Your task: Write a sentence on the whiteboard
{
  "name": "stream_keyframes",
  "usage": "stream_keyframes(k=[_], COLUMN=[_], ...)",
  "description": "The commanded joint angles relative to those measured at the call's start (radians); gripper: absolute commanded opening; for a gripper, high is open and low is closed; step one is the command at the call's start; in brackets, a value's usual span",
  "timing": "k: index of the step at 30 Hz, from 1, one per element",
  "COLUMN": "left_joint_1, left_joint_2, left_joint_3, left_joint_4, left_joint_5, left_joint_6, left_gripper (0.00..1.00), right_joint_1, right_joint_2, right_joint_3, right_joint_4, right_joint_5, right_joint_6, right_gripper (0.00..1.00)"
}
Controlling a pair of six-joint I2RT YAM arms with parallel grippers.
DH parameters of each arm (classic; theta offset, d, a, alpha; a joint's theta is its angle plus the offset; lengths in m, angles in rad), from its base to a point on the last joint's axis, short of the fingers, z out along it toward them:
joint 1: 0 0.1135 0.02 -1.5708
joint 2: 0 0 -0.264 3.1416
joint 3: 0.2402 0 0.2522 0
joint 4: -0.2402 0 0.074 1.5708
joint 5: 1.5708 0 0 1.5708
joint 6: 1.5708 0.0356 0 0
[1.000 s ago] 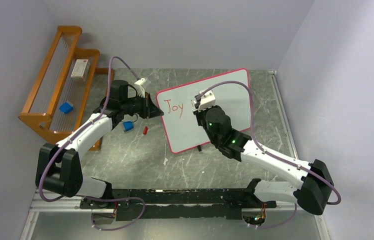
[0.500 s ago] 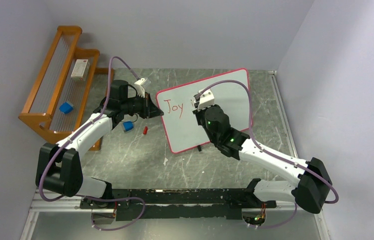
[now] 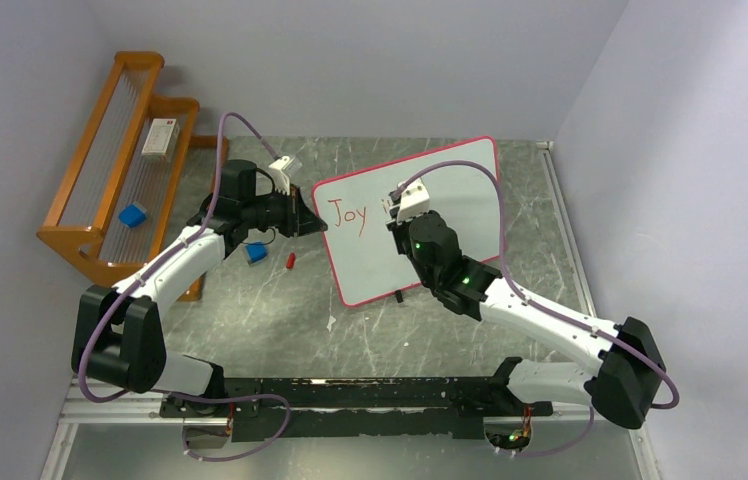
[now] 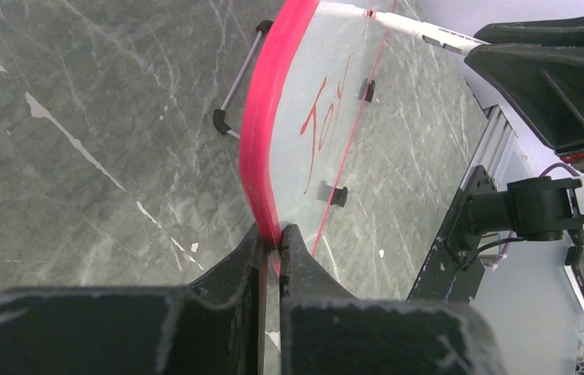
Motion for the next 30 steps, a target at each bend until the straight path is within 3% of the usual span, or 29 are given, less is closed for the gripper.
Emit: stream_keyframes(k=[1,19,30], left_joint_1=[-0.004,-0.004,-0.004], left_joint_2=[0.025,0.029,0.029], left_joint_3=[0.002,0.002,0.002], left_joint_4=[-0.041,-0.041,-0.042], left_joint_5=[-0.064,-0.063,-0.065], left_joint_6=[0.052,0.052,0.052], left_gripper=[0.05,0.05,0.05], right_joint_1=[-0.008,-0.009,-0.008], right_joint_2=[-0.013,-0.026,-0.061], right_joint_3=[-0.008,-0.023,-0.019], right_joint_4=[-0.052,-0.065,0.01], right_joint_5=[-0.006,-0.019,-0.023], right_joint_6=[0.026,0.046,0.021], right_gripper=[0.0,0.0,0.0])
